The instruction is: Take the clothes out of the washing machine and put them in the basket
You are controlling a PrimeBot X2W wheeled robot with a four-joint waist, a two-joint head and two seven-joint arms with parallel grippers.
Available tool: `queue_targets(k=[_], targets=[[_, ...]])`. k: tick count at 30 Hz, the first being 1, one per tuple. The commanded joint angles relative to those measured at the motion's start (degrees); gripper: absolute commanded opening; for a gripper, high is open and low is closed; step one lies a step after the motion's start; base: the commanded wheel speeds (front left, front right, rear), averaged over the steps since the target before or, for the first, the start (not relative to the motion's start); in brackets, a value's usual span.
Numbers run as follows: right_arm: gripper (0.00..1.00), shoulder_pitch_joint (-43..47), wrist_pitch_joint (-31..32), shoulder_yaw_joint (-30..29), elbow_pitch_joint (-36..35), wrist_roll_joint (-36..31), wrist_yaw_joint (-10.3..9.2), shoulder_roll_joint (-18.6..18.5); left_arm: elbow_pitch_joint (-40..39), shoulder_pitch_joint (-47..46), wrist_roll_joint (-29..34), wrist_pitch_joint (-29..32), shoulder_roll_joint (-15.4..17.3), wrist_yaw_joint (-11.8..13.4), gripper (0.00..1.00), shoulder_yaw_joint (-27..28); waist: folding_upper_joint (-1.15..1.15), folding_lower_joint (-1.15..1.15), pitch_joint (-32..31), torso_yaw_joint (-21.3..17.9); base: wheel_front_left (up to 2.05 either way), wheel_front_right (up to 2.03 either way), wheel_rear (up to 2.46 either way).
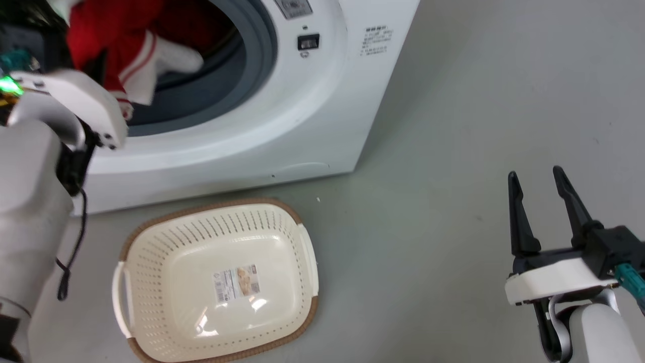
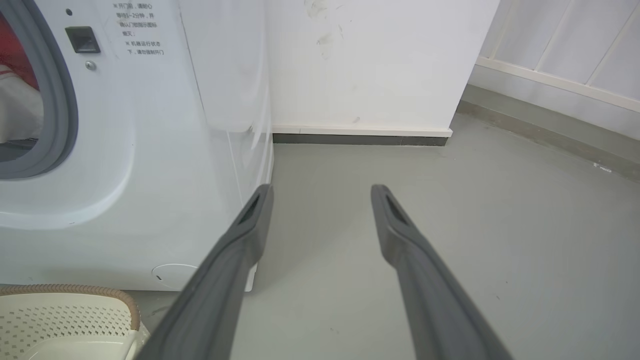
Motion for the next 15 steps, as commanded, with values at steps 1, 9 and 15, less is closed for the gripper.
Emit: queue_targets(k=[1, 9, 15], targets=[[1.0, 1.2, -0.14, -0.38, 0.38, -0.41, -0.06, 0.01, -1.47, 2.26, -0.25, -1.43, -0.33, 0.96, 0.0, 0.36, 0.0, 0.01, -5.47, 2.9, 0.0, 0.0, 0.0], [1.0, 4.19, -0.14, -1.93, 1.05, -2.07, -0.06, 0.01, -17.22, 14.33, 1.19, -3.28, 0.12, 6.03, 0.0, 4.08, 0.0, 0.01, -11.88, 5.66, 0.0, 0.0, 0.0], [1.0, 5.25, -0.14, -2.67, 1.21, -2.19, -0.06, 0.02, -31.35, 23.73, 3.01, -3.26, 0.95, 10.29, 0.0, 8.33, 0.0, 0.01, -14.21, 7.05, 0.0, 0.0, 0.0]])
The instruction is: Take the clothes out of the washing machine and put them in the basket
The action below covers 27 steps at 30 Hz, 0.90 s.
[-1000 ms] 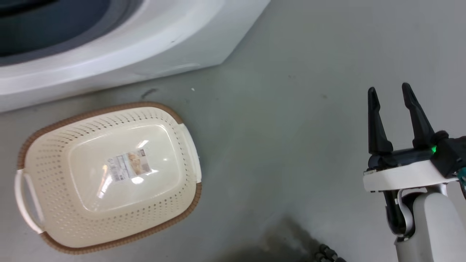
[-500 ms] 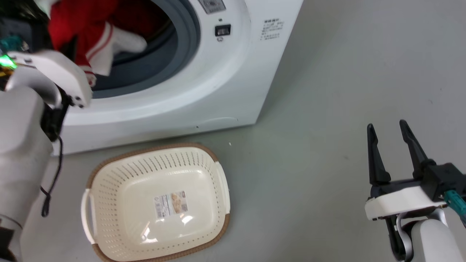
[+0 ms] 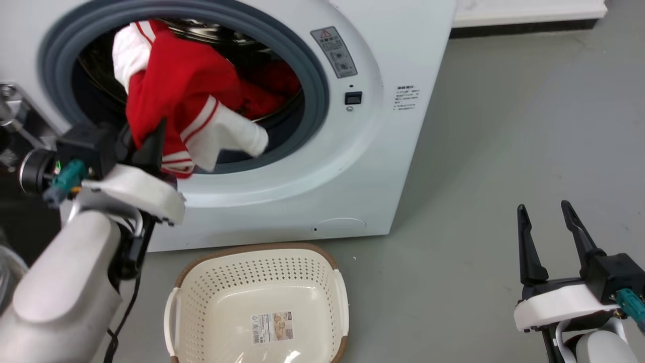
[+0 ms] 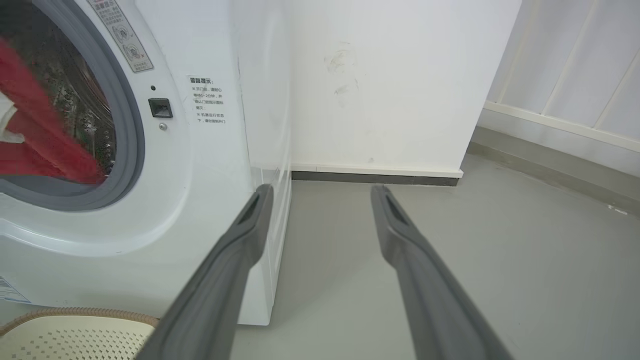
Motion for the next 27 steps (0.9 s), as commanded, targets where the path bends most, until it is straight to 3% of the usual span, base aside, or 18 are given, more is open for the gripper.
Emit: queue_targets(k=[1, 5, 11, 20, 27], targets=[[1.0, 0.4, -0.14, -0.16, 0.05, -0.11, -0.06, 0.03, -1.27, 1.09, 0.37, -0.29, 0.11, 0.43, 0.0, 0.36, 0.0, 0.02, -1.06, 1.1, 0.0, 0.0, 0.0], [1.0, 1.69, -0.14, 0.09, 0.32, 0.26, -0.06, 0.03, -9.76, 8.31, 2.09, -0.29, -0.1, 3.19, 0.0, 1.79, 0.0, 0.02, -1.95, 1.9, 0.0, 0.0, 0.0], [1.0, 2.27, -0.14, 1.23, -0.1, 0.33, -0.06, 0.03, -15.35, 16.64, 2.56, -0.29, -0.56, 4.84, 0.0, 1.99, 0.0, 0.02, -1.69, 2.03, 0.0, 0.0, 0.0], [1.0, 0.57, -0.14, 1.09, -0.54, 0.44, -0.06, 0.03, -9.79, 23.43, 1.78, 0.31, -1.05, 1.72, 0.0, -2.11, 0.0, 0.02, 2.28, 0.66, 0.0, 0.0, 0.0], [1.0, -1.78, -0.14, 2.06, -1.64, 0.8, -0.06, 0.03, 4.35, 18.9, 2.64, 1.8, -3.67, -2.88, 0.0, -5.81, 0.0, 0.02, 9.44, -1.71, 0.0, 0.0, 0.0]])
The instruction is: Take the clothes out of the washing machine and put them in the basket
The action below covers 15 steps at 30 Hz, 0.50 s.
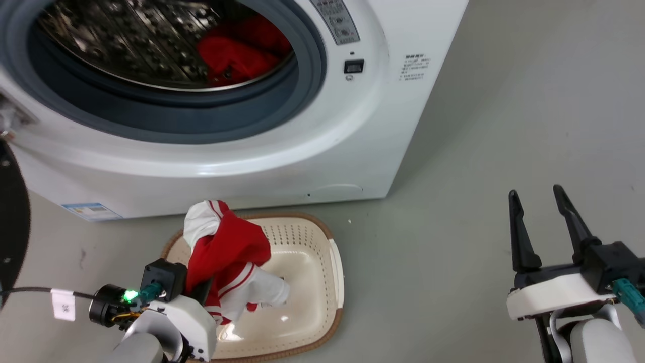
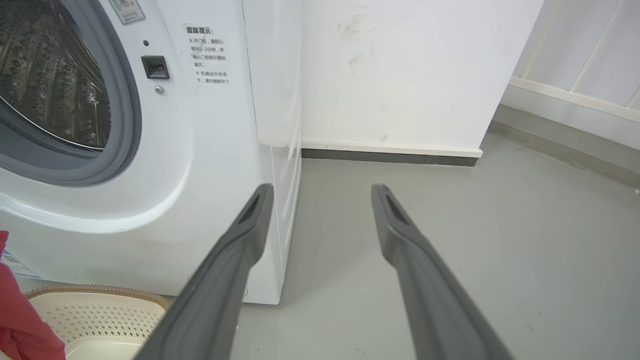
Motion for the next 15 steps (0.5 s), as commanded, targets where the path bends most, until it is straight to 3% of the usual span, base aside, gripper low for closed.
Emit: queue_targets(k=[1, 15], targets=[[1.0, -0.91, -0.14, -0.08, -0.48, 0.23, -0.06, 0.04, 1.59, -1.7, 0.4, -0.18, -0.72, -0.63, 0.0, -0.23, 0.0, 0.0, 3.58, -1.82, 0.0, 0.0, 0.0], [1.0, -5.52, -0.15, -0.64, -2.89, 3.25, -0.06, 0.06, 29.3, -16.47, 2.29, -0.93, -5.65, -6.09, 0.0, -2.07, 0.0, 0.0, 18.39, -8.24, 0.0, 0.0, 0.0]])
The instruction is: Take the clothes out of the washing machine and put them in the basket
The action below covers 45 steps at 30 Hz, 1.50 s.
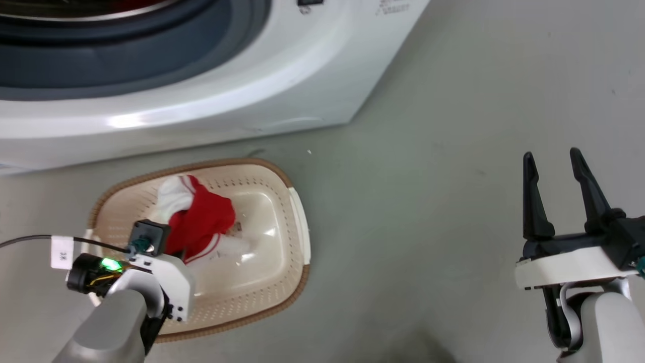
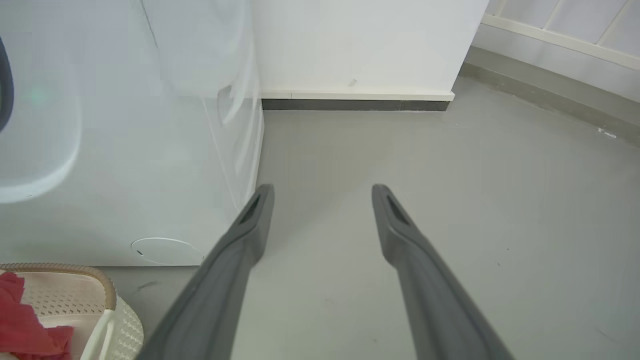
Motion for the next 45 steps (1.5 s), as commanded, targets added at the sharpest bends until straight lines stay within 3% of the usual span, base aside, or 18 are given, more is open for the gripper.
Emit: queue_targets(k=[1, 9, 15, 16, 17, 23, 29, 45], targets=[[1.0, -1.07, -0.15, 0.18, -0.32, 0.45, -0.06, 0.08, 1.49, -1.16, -0.04, -0.45, -0.28, -0.19, 0.0, 0.39, 0.0, -0.01, 3.07, -2.35, 0.0, 0.0, 0.0], [1.0, -1.86, -0.15, 1.57, -0.69, 2.02, -0.06, 0.09, 10.25, -3.03, -0.3, -1.38, -0.87, -0.04, 0.0, 1.95, 0.0, -0.01, 5.66, -4.29, 0.0, 0.0, 0.0], [1.0, -1.78, -0.15, 1.53, -0.41, 2.15, -0.06, 0.09, 9.53, -3.68, 0.41, -1.51, -1.67, 0.15, 0.0, 3.68, 0.0, -0.01, 6.42, -3.95, 0.0, 0.0, 0.0], [1.0, -1.78, -0.16, 1.6, -0.25, 2.15, -0.06, 0.08, 9.45, -3.53, 0.59, -1.48, -1.81, 0.19, 0.28, 3.91, 0.0, -0.01, 6.39, -3.81, 0.0, 0.0, 0.0], [1.0, -1.8, -0.15, 1.76, -0.1, 2.1, -0.06, 0.08, 10.02, -3.35, 0.83, -1.43, -2.03, 0.3, 1.0, 3.87, 0.0, -0.01, 6.23, -3.65, 0.0, 0.0, 0.0], [1.0, -1.69, -0.15, 2.19, 0.63, 1.07, -0.06, 0.07, 9.53, -2.31, 1.99, -1.41, -3.16, 0.63, 1.0, 4.84, 0.0, -0.01, 3.41, -2.02, 0.0, 0.0, 0.0], [1.0, -0.79, -0.15, 1.63, 1.55, -0.15, -0.06, 0.07, 4.15, 1.06, 3.26, -1.42, -3.73, 0.36, 1.0, 8.08, 0.0, -0.01, -1.47, 0.32, 0.0, 0.0, 0.0], [1.0, 3.03, -0.16, -0.41, 3.77, -2.29, -0.06, 0.07, -23.89, 16.05, 11.97, -1.42, -6.8, 1.12, 1.0, 25.38, 0.0, -0.01, -14.39, 6.26, 0.0, 0.0, 0.0]])
